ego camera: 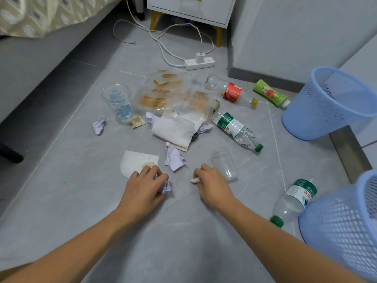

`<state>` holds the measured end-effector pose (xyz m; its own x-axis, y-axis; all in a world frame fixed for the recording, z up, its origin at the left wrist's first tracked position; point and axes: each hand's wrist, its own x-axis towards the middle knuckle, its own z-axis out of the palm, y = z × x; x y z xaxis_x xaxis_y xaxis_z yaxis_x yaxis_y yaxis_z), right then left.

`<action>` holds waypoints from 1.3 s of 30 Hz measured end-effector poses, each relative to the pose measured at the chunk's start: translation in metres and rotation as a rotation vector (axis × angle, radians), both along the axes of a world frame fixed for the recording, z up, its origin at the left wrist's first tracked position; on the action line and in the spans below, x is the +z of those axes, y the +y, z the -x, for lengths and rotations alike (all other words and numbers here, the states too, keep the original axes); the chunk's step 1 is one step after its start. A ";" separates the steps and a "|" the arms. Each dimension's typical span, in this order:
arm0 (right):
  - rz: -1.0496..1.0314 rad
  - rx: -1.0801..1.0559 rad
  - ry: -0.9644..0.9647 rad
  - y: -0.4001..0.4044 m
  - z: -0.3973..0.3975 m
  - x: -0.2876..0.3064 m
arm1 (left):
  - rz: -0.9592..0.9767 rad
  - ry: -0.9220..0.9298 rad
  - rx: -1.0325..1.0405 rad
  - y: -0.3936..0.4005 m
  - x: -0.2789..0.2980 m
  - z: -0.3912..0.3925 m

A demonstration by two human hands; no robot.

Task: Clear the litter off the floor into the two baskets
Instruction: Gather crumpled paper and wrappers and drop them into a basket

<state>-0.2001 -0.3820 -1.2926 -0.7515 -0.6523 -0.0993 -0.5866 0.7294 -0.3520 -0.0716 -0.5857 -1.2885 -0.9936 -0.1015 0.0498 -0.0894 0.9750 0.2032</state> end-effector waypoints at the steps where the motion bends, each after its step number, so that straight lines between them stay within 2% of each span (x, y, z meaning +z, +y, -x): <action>1: 0.031 -0.001 -0.012 0.005 -0.004 0.002 | -0.003 0.022 -0.010 0.003 0.005 0.001; 6: 0.324 -0.171 -0.004 0.048 -0.018 0.062 | -0.127 0.176 -0.121 0.037 0.051 0.027; 13: 0.504 -0.579 0.212 0.203 -0.019 0.188 | -0.253 0.262 -0.563 0.169 0.143 0.101; 16: 0.482 -0.785 0.293 0.286 -0.016 0.213 | -0.262 0.304 -0.731 0.240 0.180 0.127; 20: 0.397 -0.919 0.330 0.357 -0.017 0.217 | -0.273 0.287 -0.880 0.330 0.203 0.154; 22: 0.310 -0.954 0.250 0.375 -0.018 0.217 | -0.281 0.181 -0.916 0.362 0.205 0.160; 24: 0.139 -0.951 0.095 0.382 -0.021 0.216 | -0.241 0.129 -0.915 0.374 0.204 0.159; 25: 0.049 -0.937 0.066 0.384 -0.020 0.216 | -0.230 0.140 -0.897 0.372 0.204 0.158; 27: -0.024 -0.902 0.143 0.376 -0.015 0.222 | -0.220 0.195 -0.856 0.348 0.202 0.151; 32: 0.241 -0.768 0.314 0.269 0.012 0.236 | -0.182 0.249 -0.676 0.214 0.172 0.126; 35: 0.342 -0.564 0.233 0.173 0.013 0.214 | -0.186 0.209 -0.427 0.116 0.135 0.100; 39: 0.253 -0.210 0.021 0.061 -0.005 0.148 | -0.143 0.107 -0.086 0.013 0.077 0.053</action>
